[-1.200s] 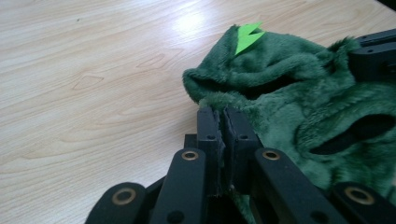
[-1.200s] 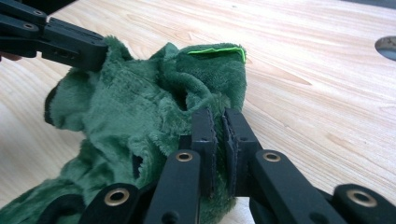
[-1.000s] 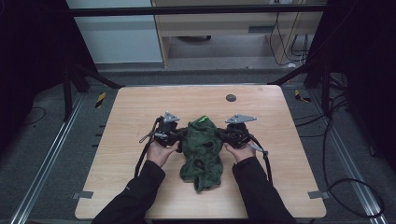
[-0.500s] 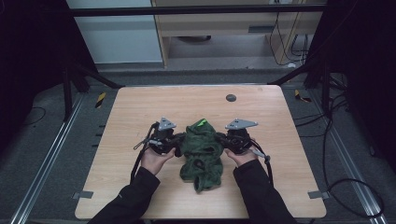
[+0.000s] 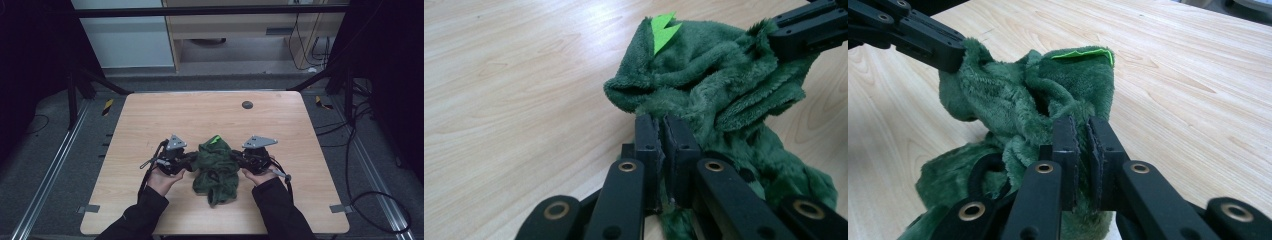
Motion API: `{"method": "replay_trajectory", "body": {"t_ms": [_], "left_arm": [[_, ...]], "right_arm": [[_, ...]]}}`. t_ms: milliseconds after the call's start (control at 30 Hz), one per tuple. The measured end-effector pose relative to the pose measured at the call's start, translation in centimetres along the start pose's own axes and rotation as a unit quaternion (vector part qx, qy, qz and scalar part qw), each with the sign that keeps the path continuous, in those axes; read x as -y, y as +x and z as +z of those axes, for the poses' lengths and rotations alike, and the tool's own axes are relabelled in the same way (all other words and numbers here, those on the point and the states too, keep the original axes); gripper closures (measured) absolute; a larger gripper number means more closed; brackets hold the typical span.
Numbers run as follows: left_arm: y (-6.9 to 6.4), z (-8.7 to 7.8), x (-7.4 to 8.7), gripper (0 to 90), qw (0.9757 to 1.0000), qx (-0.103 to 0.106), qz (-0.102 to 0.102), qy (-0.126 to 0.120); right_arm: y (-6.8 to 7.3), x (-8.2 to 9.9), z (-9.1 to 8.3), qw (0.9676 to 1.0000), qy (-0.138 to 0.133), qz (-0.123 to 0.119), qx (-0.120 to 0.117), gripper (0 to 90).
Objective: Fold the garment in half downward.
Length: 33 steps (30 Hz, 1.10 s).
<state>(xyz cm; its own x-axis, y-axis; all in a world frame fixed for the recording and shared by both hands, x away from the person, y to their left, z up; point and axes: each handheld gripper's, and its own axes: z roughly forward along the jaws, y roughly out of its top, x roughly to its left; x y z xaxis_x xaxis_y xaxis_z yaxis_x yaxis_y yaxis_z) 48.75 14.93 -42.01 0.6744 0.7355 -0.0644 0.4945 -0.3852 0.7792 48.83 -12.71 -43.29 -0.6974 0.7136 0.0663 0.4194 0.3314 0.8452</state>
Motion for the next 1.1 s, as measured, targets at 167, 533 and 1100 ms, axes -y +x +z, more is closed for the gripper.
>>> {"method": "replay_trajectory", "body": {"t_ms": [167, 533, 1100], "left_arm": [[-0.3, -0.5, 0.7, 85.6, 1.0000, 0.004, 0.002, 0.003], [-1.3, -0.8, 2.1, 85.6, 0.9997, 0.012, 0.001, 0.020], [-2.3, -1.3, 4.3, 87.9, 0.9985, 0.023, 0.005, 0.050]], "right_arm": [[0.3, 0.4, -0.4, 1.0000, -0.001, -0.002, -0.006, 83.5], [1.4, 1.9, -1.1, 0.9997, 0.011, 0.002, -0.020, 83.1], [2.8, 3.7, -1.7, 0.9986, 0.024, 0.006, -0.046, 81.8]]}}
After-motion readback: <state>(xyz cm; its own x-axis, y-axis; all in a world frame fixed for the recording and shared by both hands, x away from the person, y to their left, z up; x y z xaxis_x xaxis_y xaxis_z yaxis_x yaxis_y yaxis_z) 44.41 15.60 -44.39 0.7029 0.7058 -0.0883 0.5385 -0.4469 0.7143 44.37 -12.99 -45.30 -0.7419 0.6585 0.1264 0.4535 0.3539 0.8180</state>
